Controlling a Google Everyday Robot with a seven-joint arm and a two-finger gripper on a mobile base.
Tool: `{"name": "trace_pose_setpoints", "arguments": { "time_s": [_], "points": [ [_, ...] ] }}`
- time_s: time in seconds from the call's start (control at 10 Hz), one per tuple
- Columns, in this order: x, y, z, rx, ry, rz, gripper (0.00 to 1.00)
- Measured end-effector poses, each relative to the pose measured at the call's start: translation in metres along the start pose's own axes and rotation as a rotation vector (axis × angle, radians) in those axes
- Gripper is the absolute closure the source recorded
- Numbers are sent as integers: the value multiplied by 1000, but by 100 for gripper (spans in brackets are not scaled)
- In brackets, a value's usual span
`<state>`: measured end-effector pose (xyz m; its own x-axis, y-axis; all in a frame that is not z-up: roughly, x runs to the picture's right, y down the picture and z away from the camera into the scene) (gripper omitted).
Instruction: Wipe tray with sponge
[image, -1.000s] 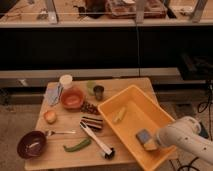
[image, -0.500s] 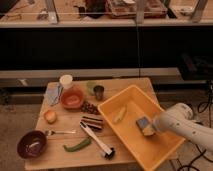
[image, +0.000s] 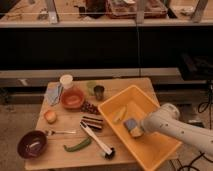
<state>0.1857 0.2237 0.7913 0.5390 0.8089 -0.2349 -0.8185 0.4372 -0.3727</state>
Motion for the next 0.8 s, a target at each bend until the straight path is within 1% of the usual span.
{"name": "trace_pose_setpoints", "arguments": {
  "time_s": [0.1,0.2,0.3,0.4,0.6,0.7,0.8],
  "points": [
    [9,12,-4,-25,1,-24,100],
    [19,19,-7,-35,7,-44,100],
    [31,24,-10,-40,20,-61,100],
    [44,25,-11,-39,43,-72,100],
    [60,12,-12,-17,73,-72,100],
    [69,0,-14,11,85,-52,100],
    [75,-19,-15,56,93,-17,100]
  ]
}}
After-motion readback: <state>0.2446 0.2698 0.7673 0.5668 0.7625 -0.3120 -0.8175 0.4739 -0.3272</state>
